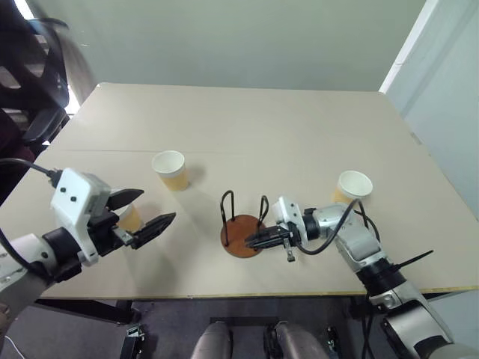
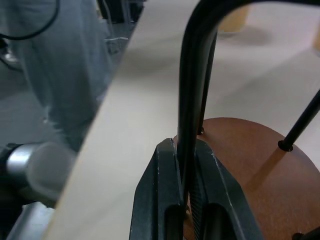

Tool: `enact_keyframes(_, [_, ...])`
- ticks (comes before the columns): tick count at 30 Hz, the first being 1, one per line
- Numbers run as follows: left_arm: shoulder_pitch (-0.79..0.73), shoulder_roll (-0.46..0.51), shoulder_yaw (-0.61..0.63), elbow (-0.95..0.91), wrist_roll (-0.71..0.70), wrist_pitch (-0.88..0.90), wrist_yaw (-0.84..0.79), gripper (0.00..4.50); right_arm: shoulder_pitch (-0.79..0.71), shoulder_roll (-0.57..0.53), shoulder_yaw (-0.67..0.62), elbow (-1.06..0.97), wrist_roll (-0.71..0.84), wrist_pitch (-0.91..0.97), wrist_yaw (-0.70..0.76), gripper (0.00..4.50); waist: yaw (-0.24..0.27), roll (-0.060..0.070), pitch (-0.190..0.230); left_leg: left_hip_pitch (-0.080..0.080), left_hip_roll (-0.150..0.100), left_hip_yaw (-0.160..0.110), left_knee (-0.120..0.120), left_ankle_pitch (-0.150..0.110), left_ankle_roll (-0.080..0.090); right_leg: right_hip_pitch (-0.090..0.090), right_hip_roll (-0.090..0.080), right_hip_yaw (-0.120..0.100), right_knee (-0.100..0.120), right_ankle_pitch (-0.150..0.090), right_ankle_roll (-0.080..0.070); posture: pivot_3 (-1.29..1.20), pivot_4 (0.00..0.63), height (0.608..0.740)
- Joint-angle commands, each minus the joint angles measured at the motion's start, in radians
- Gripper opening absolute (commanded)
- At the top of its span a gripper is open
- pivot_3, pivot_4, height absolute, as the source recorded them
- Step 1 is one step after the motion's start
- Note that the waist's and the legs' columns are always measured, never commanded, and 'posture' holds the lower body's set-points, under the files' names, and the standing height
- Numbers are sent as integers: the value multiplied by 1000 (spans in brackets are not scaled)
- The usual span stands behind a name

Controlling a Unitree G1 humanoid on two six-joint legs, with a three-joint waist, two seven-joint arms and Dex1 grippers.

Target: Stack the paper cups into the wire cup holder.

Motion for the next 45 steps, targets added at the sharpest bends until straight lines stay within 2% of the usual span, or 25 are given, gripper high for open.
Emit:
enact_keyframes(1, [1, 14, 42, -11, -8, -7, -10, 4500, 21, -13, 10, -42, 14, 11, 12, 18, 0, 0, 0, 0, 0, 0, 0, 0, 1, 0, 0, 0, 0, 0, 0, 0, 150, 740])
enact_keyframes(12, [-6, 16, 33, -6, -2, -10, -18, 4500, 42, -27, 17, -67, -11, 26, -21, 18, 0, 0, 0, 0, 0, 0, 0, 0, 1, 0, 0, 0, -1, 0, 1, 0, 150, 740])
enact_keyframes(16, [-11, 20, 32, -2, -1, -10, -20, 4500, 32, -27, 14, -56, -8, 30, -26, 1126, 1, 0, 0, -1, 0, 0, 0, 1, 1, 0, 0, 0, -1, 0, 1, 0, 150, 740])
enact_keyframes(25, [-17, 27, 34, 3, -1, -10, -25, 4500, 16, -53, 7, -47, -12, 30, -8, 4317, 1, 0, 0, -1, 0, 0, 0, 1, 1, -1, 0, 0, -1, 1, 2, 0, 150, 740])
enact_keyframes(26, [-17, 29, 35, 5, -1, -9, -27, 4500, 12, -67, 2, -52, -10, 36, 0, 4456, 1, 0, 0, -1, 0, 0, 0, 1, 1, -1, 0, 0, -1, 1, 2, 0, 150, 740])
enact_keyframes(31, [-14, 40, 53, 18, 2, -10, -47, 4500, -7, -163, -18, -82, -25, 53, 14, 4456, 1, 0, 0, -1, 0, 0, 0, 1, 1, -1, 0, 0, -1, 1, 2, 0, 150, 740])
enact_keyframes(41, [16, 43, 95, 33, 24, -20, -98, 4500, 9, -452, -129, -190, -22, 58, 49, 4456, 2, 1, 1, -2, 0, 0, -1, 0, 2, -1, 0, 0, -2, 1, 4, 0, 150, 740])
enact_keyframes(45, [23, 54, 132, 40, 22, -29, -150, 4500, -69, -551, -215, -193, -2, 51, 69, 4456, 2, 2, 1, -2, -1, 0, 0, 0, 3, 0, 0, 1, -2, -2, 7, 0, 150, 740])
